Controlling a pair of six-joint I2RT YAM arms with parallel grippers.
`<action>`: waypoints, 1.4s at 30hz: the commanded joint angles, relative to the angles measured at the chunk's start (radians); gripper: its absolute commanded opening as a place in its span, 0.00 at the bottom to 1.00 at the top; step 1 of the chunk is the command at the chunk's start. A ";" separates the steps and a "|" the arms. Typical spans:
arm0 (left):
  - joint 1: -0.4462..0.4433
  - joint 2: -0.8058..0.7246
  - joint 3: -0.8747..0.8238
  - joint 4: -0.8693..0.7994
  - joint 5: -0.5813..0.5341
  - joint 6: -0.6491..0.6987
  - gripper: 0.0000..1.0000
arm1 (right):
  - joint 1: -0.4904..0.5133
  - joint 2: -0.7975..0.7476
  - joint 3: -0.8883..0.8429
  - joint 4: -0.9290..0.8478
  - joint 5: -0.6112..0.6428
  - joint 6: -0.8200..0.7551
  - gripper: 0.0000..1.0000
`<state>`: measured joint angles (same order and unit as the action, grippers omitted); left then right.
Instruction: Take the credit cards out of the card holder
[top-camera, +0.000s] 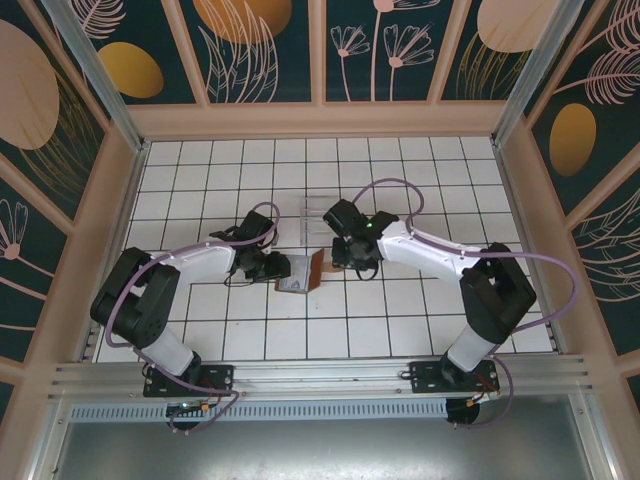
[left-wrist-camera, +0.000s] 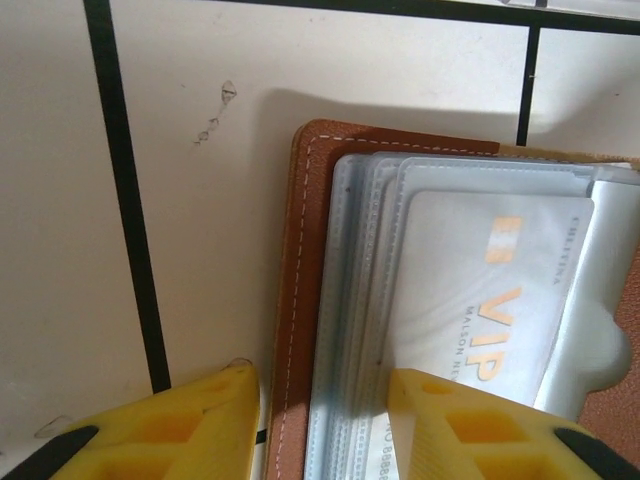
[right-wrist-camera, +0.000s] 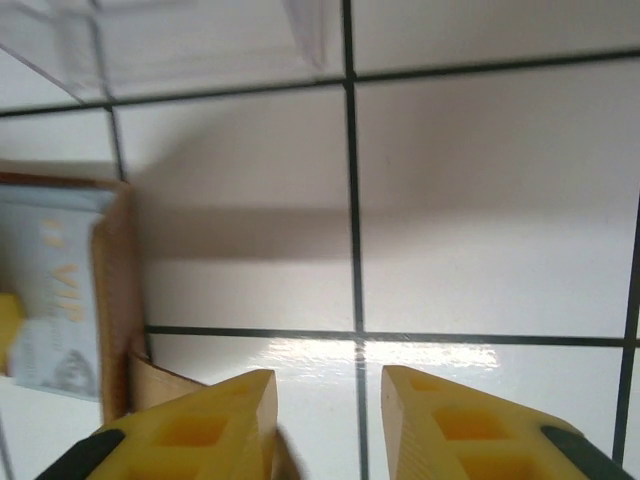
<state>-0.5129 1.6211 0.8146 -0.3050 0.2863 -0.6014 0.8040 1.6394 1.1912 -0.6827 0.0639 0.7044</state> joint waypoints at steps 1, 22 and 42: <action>-0.006 0.020 -0.028 -0.009 0.006 0.014 0.39 | -0.008 -0.022 0.099 -0.047 0.042 -0.023 0.35; -0.006 0.026 -0.046 -0.028 -0.052 0.014 0.30 | 0.030 0.099 0.127 0.363 -0.402 0.053 0.34; -0.007 0.005 -0.064 -0.032 -0.061 0.012 0.30 | 0.020 0.147 0.049 0.138 -0.176 0.017 0.32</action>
<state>-0.5129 1.6089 0.7906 -0.2672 0.2874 -0.6018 0.8299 1.7893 1.2682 -0.4706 -0.1783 0.7471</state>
